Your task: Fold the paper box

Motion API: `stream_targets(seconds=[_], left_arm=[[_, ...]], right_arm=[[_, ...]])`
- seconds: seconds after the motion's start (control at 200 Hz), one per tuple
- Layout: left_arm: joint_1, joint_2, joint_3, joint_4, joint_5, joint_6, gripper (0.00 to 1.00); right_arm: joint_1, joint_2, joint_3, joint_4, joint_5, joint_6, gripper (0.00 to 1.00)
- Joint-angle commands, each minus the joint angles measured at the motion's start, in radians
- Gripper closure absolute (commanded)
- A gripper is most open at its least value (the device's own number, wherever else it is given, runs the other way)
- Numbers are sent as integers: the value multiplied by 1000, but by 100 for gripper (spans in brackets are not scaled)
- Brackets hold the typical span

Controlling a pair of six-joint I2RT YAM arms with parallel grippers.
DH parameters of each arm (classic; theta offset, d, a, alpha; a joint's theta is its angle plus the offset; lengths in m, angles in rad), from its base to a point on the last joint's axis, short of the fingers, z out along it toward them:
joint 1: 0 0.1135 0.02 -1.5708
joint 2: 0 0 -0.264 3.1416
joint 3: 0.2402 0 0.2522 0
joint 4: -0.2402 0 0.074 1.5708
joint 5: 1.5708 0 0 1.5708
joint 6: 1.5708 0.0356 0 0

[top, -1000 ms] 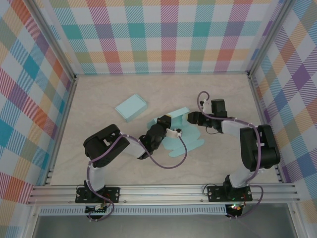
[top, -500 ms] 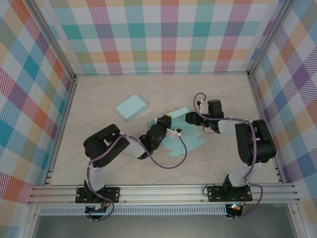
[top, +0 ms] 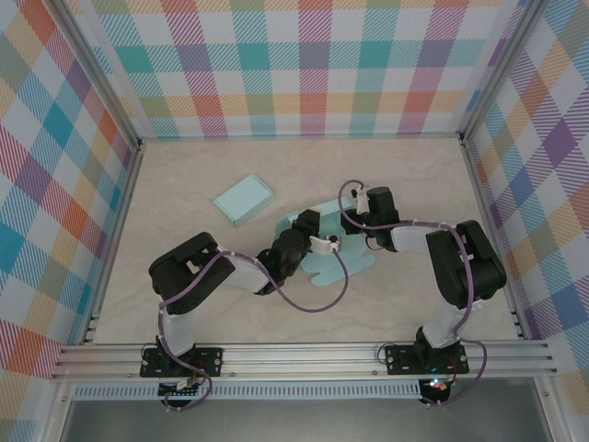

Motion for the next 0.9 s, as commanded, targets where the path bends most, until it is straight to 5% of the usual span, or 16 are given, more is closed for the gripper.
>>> stream_targets(seconds=[0.0, 0.115, 0.215, 0.255, 0.455, 0.645, 0.9], left_arm=[[-13, -83, 20, -110, 0, -225, 64], [-20, -190, 19, -186, 0, -418, 20], [-24, -300, 8, -271, -8, -585, 12], [-25, -350, -6, -289, -14, -652, 1], [-25, -658, -65, -443, -74, -1024, 0], [31, -861, -30, -785, -231, -1544, 0], [152, -857, 40, -1018, 5, -1880, 0]], right_arm=[[8, -13, 22, -2, 75, -3, 90], [19, -46, 18, -36, 111, -18, 91], [28, -89, -2, -55, 138, -19, 93], [31, -108, -12, -59, 144, -17, 95], [50, -204, -52, -111, 176, -9, 100], [70, -316, -77, -199, 177, 26, 100], [96, -385, -75, -292, 165, 61, 100]])
